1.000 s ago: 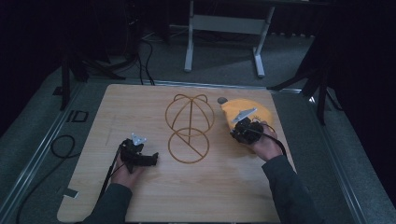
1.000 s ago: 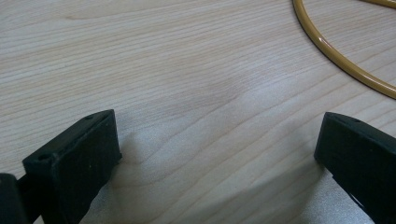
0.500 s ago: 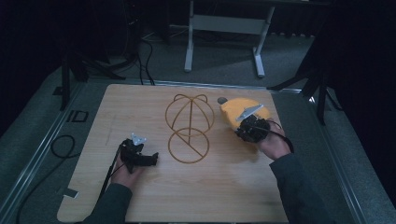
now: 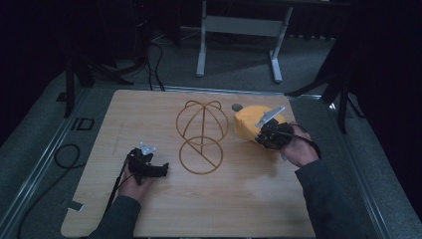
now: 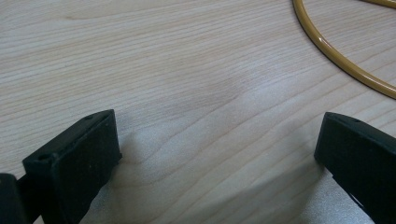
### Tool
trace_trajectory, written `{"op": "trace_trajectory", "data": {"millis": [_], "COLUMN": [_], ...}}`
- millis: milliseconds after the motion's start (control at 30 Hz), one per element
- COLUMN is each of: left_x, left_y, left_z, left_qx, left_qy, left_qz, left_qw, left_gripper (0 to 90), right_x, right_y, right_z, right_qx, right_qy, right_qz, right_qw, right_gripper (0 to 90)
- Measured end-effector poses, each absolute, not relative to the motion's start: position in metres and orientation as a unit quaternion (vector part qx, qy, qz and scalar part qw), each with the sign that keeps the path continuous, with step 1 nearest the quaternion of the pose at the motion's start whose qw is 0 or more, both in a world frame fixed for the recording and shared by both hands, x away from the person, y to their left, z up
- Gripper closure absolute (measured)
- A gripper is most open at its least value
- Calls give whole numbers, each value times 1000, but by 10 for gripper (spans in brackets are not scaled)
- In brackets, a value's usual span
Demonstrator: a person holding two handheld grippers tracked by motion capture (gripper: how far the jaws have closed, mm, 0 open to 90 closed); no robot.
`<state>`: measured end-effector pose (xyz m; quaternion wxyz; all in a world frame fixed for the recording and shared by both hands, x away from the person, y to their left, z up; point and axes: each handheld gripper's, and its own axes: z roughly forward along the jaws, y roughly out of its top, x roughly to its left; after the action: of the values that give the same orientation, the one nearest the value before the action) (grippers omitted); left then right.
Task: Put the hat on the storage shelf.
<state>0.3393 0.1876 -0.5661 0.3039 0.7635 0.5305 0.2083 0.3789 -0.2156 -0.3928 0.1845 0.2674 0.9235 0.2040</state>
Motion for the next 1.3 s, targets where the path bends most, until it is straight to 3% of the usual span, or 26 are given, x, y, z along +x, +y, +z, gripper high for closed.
{"op": "trace_trajectory", "data": {"millis": [667, 1133, 1300], "left_x": [339, 339, 339], "left_y": [188, 188, 188], "left_z": [-566, -566, -566], "left_qx": [764, 764, 764], "left_qy": [530, 530, 530], "left_qz": [209, 209, 209], "left_qw": [303, 303, 303], "left_gripper": [1, 1, 1], "right_x": [372, 389, 397], "right_y": [-229, -195, -187], "right_z": [-345, -371, -383], "right_qx": [269, 263, 268], "right_qy": [907, 917, 918], "right_qz": [247, 230, 228], "right_qw": [209, 193, 184], "right_gripper": [818, 805, 749]}}
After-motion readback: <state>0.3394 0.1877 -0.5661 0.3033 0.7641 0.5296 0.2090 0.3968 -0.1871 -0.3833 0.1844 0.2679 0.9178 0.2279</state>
